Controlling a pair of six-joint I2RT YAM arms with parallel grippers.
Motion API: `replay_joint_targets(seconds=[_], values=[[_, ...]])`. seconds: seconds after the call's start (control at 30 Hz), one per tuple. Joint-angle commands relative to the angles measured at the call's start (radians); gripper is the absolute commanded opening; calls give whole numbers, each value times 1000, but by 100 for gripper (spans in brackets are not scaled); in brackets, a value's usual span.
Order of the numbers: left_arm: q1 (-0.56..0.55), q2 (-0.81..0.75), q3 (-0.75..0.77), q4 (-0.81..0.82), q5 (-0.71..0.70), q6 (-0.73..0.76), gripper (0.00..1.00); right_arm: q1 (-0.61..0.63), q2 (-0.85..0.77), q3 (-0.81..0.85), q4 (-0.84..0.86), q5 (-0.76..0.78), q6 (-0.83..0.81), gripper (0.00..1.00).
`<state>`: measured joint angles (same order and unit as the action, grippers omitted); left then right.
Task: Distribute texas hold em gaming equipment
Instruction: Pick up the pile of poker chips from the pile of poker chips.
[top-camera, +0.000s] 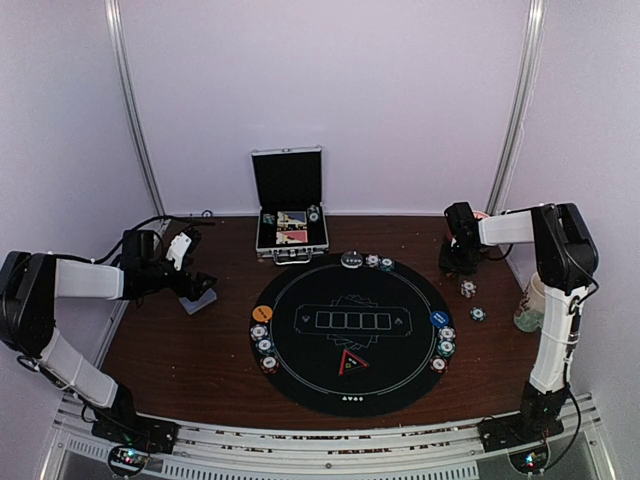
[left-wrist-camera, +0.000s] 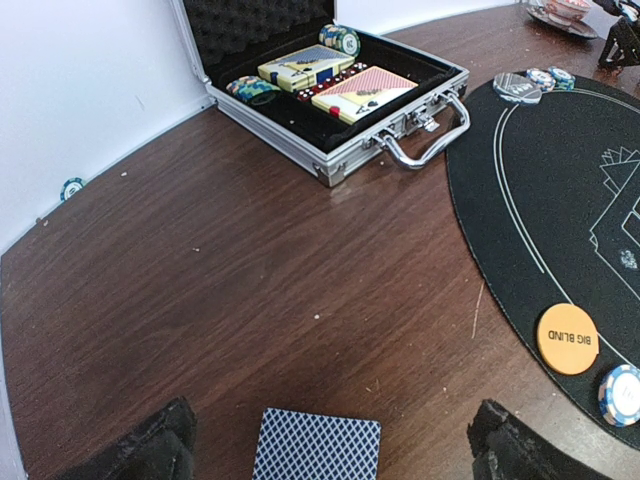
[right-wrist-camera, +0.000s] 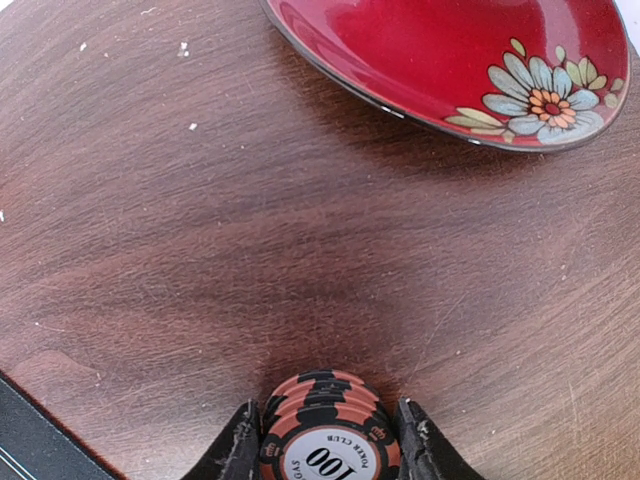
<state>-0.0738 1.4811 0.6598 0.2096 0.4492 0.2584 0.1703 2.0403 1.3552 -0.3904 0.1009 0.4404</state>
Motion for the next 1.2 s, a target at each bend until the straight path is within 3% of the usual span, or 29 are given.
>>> replay_joint_targets(seconds=[0.0, 0.43, 0.63, 0.97, 1.17], values=[[4, 5, 18, 31, 6, -3, 98, 1, -26, 4, 7, 1, 0, 35], [4, 5, 19, 31, 3, -5, 98, 52, -122, -19, 20, 8, 3, 33], [3, 7, 20, 31, 2, -4, 98, 130, -139, -17, 38, -9, -36, 33], [4, 5, 19, 31, 3, -4, 98, 263, -73, 65, 21, -27, -101, 34], [4, 5, 18, 31, 2, -4, 98, 273, 10, 153, -8, -26, -109, 34]])
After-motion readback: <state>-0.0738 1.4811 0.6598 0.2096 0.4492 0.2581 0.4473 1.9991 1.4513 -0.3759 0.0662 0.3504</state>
